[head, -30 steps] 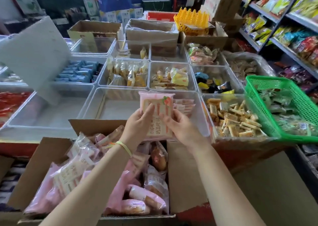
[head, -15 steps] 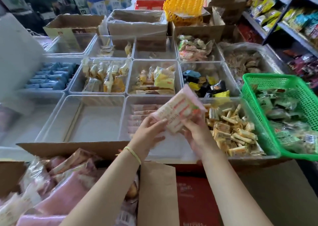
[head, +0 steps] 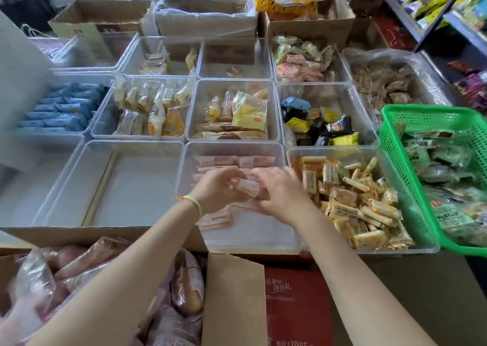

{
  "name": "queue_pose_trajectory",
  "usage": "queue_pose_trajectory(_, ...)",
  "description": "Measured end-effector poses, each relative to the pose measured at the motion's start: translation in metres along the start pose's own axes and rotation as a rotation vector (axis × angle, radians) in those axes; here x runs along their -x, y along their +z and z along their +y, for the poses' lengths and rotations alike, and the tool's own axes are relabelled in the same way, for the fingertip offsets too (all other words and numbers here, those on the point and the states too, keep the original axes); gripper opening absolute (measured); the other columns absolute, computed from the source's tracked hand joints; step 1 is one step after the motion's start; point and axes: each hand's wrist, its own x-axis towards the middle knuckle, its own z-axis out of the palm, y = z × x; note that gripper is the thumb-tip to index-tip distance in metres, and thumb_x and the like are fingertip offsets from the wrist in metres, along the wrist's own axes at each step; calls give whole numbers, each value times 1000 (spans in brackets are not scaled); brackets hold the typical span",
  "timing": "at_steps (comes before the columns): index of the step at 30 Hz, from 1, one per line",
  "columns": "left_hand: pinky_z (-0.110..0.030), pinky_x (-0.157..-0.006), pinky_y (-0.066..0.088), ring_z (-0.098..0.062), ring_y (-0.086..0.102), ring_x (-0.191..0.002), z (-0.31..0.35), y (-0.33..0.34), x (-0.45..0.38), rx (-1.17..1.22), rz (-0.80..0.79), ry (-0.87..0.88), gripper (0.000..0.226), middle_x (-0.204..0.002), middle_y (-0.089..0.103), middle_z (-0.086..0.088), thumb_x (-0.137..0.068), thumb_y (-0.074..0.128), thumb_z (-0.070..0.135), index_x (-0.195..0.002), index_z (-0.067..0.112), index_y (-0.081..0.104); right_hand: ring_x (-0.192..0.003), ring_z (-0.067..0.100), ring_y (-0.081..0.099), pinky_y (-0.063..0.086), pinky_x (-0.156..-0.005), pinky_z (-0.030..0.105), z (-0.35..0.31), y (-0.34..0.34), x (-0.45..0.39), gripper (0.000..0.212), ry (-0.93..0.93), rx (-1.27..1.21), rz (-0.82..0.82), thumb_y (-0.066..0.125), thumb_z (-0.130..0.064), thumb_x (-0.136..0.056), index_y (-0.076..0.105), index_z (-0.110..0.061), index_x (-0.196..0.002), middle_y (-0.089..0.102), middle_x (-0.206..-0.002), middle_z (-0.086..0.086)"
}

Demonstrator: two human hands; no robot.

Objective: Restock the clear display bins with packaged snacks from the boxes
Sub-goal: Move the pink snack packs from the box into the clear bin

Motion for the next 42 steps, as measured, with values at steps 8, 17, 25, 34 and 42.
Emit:
queue_pose_trajectory(8, -39, -79, 49, -28, 51, -92, 25, 65, -13, 1004, 79, -956, 29, -103, 54, -12, -94, 52, 9, -123, 10, 49, -107, 32, 67, 42, -70, 33, 1, 30, -60, 38, 246, 325, -109, 59, -18, -96, 48, -13, -132, 67, -119, 10)
queue_pose_trajectory(17, -48, -100, 47, -27, 58, -120, -31, 82, -15, 1527, 468, -1053, 51, -130, 60, -7, -87, 55, 24, -136, 17, 45, -115, 33, 61, 48, -84, 40, 9, 68, -95, 37, 159, 408, -123, 55, -12, -97, 49, -15, -133, 63, -126, 12)
queue_pose_trajectory(25, -44, -91, 48, -28, 56, -123, -49, 106, -19, 1452, 563, -1157, 58, -138, 54, -8, -89, 57, 21, -144, 14, 40, -94, 37, 65, 51, -74, 44, 27, 105, -94, 25, 82, 427, 109, 58, 4, -85, 61, -8, -106, 63, -101, 17)
queue_pose_trajectory(34, -31, -69, 52, -18, 60, -69, -56, 107, -20, 1388, 710, -1104, 64, -123, 63, -16, -81, 58, 5, -139, 13, 34, -122, 36, 50, 46, -89, 43, 28, 128, -72, 47, 211, 126, -238, 45, -14, -97, 35, -20, -142, 47, -134, 15)
queue_pose_trajectory(42, -30, -73, 48, -19, 58, -85, -15, 90, -4, 1237, 449, -896, 47, -105, 65, -7, -74, 56, 18, -120, 10, 60, -120, 36, 54, 48, -93, 42, 13, 104, -61, 43, 213, -107, -226, 39, -15, -98, 51, -28, -137, 52, -137, 12)
